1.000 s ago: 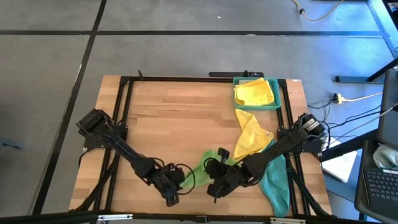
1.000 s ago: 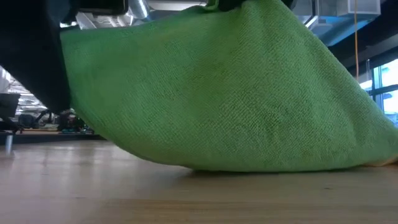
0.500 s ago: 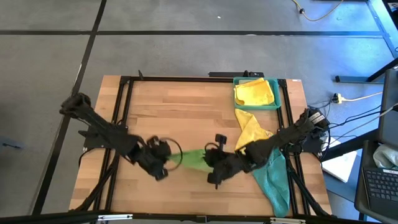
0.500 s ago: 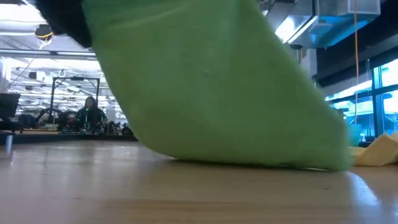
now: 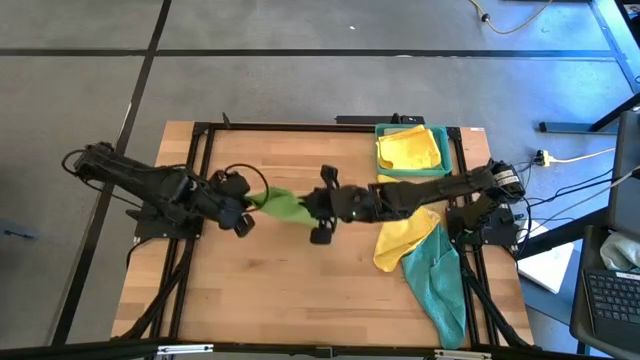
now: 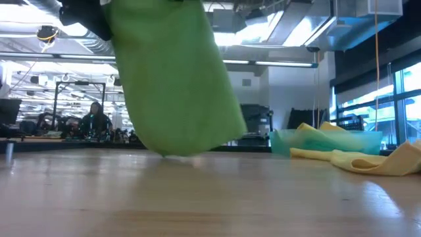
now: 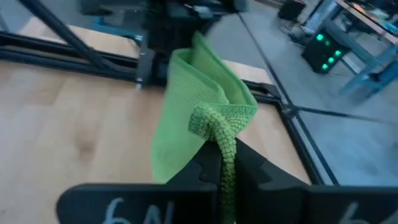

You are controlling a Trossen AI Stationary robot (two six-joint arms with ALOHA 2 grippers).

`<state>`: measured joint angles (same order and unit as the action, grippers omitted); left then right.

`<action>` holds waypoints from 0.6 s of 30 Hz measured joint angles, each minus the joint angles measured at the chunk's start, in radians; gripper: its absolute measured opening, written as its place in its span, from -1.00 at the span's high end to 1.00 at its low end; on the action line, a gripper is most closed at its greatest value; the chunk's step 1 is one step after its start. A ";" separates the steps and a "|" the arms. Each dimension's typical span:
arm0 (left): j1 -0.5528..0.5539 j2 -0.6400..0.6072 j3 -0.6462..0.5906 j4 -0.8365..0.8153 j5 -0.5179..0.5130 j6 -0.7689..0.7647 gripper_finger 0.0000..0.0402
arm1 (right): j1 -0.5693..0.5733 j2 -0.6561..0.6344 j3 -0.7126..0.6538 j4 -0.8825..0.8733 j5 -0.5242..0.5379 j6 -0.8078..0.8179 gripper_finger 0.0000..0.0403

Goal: Fold microfiber towels
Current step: Fold the green microfiber cloth

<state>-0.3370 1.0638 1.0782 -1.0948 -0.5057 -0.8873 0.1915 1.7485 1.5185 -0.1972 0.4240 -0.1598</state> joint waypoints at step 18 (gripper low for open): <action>-0.259 0.245 0.000 0.198 0.153 -0.174 1.00 | 0.125 0.050 -0.054 -0.275 -0.462 0.397 0.90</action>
<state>-0.5957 1.3084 1.0782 -0.8963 -0.3524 -1.0617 0.3165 1.7988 1.4643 -0.4727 -0.0382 0.2373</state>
